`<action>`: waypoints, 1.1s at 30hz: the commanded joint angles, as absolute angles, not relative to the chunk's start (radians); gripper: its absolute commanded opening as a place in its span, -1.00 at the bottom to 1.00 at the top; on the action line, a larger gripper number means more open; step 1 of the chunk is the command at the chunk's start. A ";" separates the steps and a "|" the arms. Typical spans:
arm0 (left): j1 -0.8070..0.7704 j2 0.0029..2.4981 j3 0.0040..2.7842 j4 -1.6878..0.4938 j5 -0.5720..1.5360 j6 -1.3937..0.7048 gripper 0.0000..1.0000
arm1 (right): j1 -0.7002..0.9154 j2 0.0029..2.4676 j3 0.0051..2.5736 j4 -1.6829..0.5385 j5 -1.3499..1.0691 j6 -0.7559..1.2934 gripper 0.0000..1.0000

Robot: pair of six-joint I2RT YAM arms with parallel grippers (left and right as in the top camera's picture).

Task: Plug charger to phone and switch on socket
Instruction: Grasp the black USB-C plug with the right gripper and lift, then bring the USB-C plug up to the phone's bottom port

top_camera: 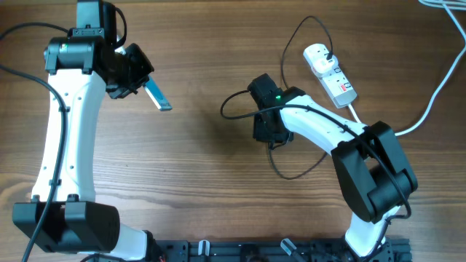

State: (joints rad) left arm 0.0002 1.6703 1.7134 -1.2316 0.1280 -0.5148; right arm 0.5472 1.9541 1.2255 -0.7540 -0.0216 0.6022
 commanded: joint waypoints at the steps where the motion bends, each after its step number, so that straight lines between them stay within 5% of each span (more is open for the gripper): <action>1: 0.002 1.670 1.718 -1.224 0.138 -0.529 -0.92 | 0.553 2.008 1.215 -0.753 -0.035 0.612 -0.75; 6: 0.002 1.670 1.718 -1.224 0.138 -0.529 -0.92 | 0.552 2.008 1.223 -0.754 -0.078 0.609 -0.90; 13: 0.002 1.670 1.718 -1.224 0.138 -0.529 -0.92 | 0.553 2.006 1.227 -0.769 -0.083 0.602 -0.39; 17: 0.002 1.670 1.718 -1.224 0.138 -0.529 -0.92 | 0.553 2.006 1.227 -0.799 -0.083 0.604 -0.40; 20: 0.002 1.670 1.718 -1.224 0.138 -0.529 -0.92 | 0.553 2.007 1.227 -0.804 -0.083 0.605 -0.63; 33: 0.002 1.670 1.718 -1.224 0.138 -0.529 -0.92 | 0.553 2.007 1.226 -0.764 -0.049 0.601 -0.73</action>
